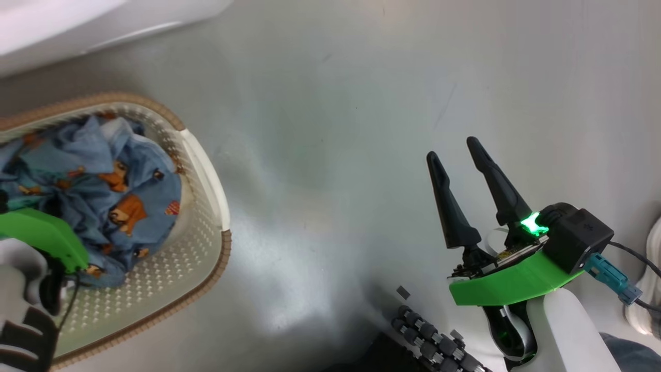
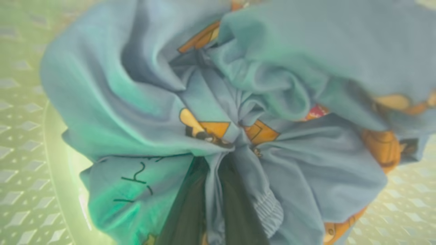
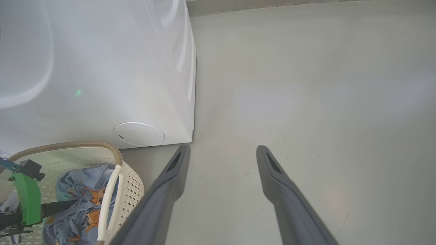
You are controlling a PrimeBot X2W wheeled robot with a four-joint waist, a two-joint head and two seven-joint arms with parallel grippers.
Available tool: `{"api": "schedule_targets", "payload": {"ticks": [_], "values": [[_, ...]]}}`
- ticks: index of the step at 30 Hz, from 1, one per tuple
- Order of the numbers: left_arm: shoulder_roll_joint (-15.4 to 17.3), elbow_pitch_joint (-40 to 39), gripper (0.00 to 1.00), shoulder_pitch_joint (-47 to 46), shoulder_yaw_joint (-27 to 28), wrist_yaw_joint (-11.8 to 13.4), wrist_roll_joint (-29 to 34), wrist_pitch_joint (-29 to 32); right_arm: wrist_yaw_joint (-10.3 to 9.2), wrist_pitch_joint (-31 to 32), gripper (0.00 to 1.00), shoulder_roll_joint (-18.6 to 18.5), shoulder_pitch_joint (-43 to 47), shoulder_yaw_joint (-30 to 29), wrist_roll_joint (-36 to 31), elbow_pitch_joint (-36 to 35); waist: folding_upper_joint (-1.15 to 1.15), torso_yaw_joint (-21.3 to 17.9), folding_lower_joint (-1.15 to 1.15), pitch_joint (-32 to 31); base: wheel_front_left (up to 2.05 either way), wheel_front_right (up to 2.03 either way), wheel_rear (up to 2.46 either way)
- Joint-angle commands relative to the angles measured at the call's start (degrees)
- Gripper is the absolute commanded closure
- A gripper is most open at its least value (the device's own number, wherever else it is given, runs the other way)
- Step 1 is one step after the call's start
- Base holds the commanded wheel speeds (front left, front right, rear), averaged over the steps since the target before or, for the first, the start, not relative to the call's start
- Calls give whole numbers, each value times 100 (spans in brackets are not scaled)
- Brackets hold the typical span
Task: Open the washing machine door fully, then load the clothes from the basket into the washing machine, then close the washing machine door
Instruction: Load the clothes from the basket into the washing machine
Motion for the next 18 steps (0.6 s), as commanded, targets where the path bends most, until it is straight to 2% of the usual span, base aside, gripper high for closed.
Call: {"api": "schedule_targets", "payload": {"ticks": [1,10,18], "values": [[74,-2,100,151,49,-12,27,-141,9,-27,0,-42,95,46,49,-58,0,126,0,-174,0,0,0],[-240,-200,100,654,-182,-15,-149,-642,9,-27,0,-42,141,-104,-93,91,0,594,0,-840,0,0,0],[-596,-780,100,1383,-375,-16,-531,-951,9,-27,0,-42,365,-367,-406,230,0,1168,0,-1718,0,0,0]]}}
